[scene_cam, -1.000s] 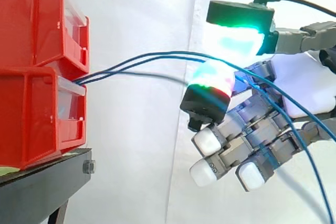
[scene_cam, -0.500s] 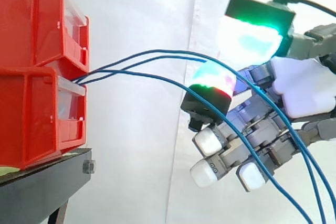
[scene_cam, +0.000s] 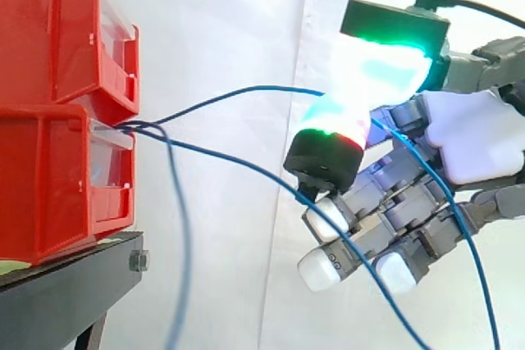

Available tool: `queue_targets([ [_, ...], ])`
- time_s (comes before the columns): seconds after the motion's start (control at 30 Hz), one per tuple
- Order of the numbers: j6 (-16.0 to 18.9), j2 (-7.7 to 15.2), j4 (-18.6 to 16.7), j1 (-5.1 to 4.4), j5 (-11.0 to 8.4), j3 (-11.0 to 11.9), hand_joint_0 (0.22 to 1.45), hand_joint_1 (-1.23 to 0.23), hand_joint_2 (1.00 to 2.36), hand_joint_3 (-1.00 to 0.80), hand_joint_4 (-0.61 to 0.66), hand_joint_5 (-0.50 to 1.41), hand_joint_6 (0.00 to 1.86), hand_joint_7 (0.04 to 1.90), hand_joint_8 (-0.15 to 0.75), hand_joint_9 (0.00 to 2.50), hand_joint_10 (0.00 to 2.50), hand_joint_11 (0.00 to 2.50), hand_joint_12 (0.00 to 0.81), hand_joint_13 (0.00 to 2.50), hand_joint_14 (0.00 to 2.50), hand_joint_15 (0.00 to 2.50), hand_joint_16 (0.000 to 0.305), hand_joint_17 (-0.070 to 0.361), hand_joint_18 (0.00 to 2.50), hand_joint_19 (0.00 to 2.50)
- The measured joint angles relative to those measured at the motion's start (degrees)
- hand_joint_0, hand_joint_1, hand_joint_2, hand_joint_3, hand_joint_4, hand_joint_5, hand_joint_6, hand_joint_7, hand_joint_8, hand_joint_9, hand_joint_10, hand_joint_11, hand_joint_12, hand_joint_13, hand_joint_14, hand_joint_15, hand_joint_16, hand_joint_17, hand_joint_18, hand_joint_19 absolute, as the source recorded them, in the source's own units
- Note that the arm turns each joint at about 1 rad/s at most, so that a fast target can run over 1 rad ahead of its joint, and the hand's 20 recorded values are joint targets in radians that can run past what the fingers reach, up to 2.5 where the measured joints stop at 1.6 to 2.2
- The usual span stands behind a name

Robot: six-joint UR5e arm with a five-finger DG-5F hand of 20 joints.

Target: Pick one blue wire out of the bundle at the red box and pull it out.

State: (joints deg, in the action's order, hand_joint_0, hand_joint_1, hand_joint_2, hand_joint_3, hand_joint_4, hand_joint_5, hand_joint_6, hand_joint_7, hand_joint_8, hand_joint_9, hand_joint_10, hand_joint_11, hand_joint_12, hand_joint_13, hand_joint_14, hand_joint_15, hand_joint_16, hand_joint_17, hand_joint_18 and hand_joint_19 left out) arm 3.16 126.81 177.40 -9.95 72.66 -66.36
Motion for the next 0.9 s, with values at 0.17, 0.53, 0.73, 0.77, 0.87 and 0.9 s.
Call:
queue_targets([
  [0.17, 0.01, 0.01, 0.04, 0.02, 0.04, 0.0, 0.49, -0.63, 1.0, -0.5, 0.23, -0.18, 0.84, 1.02, 0.393, 0.79, 0.01, 0.58, 0.504, 0.6, 0.01, 0.3, 0.069, 0.154, 0.73, 0.47],
  [0.53, 0.0, 0.01, 0.05, 0.11, -0.11, -0.02, 0.57, -0.52, 1.02, -0.26, 0.2, -0.15, 0.81, 1.11, 0.383, 0.86, 0.02, 0.57, 0.478, 0.62, 0.01, 0.32, 0.063, 0.141, 0.71, 0.51],
  [0.73, 0.0, 0.01, -0.01, 0.11, -0.15, -0.01, 0.56, -0.59, 1.02, -0.2, 0.22, -0.15, 0.81, 1.12, 0.39, 0.87, 0.02, 0.58, 0.483, 0.62, 0.01, 0.31, 0.063, 0.143, 0.72, 0.51],
  [0.77, 0.0, 0.01, -0.02, 0.12, -0.15, -0.01, 0.55, -0.62, 1.02, -0.2, 0.22, -0.16, 0.82, 1.13, 0.392, 0.87, 0.02, 0.58, 0.484, 0.62, 0.01, 0.31, 0.064, 0.143, 0.72, 0.51],
  [0.87, 0.0, 0.01, -0.03, 0.12, -0.15, -0.03, 0.55, -0.66, 1.02, -0.2, 0.22, -0.16, 0.83, 1.13, 0.392, 0.86, 0.02, 0.6, 0.486, 0.62, 0.01, 0.31, 0.064, 0.144, 0.72, 0.51],
  [0.9, -0.01, 0.01, -0.04, 0.12, -0.15, -0.03, 0.55, -0.67, 1.02, -0.2, 0.23, -0.16, 0.83, 1.14, 0.391, 0.86, 0.02, 0.59, 0.488, 0.62, 0.01, 0.31, 0.064, 0.144, 0.72, 0.51],
])
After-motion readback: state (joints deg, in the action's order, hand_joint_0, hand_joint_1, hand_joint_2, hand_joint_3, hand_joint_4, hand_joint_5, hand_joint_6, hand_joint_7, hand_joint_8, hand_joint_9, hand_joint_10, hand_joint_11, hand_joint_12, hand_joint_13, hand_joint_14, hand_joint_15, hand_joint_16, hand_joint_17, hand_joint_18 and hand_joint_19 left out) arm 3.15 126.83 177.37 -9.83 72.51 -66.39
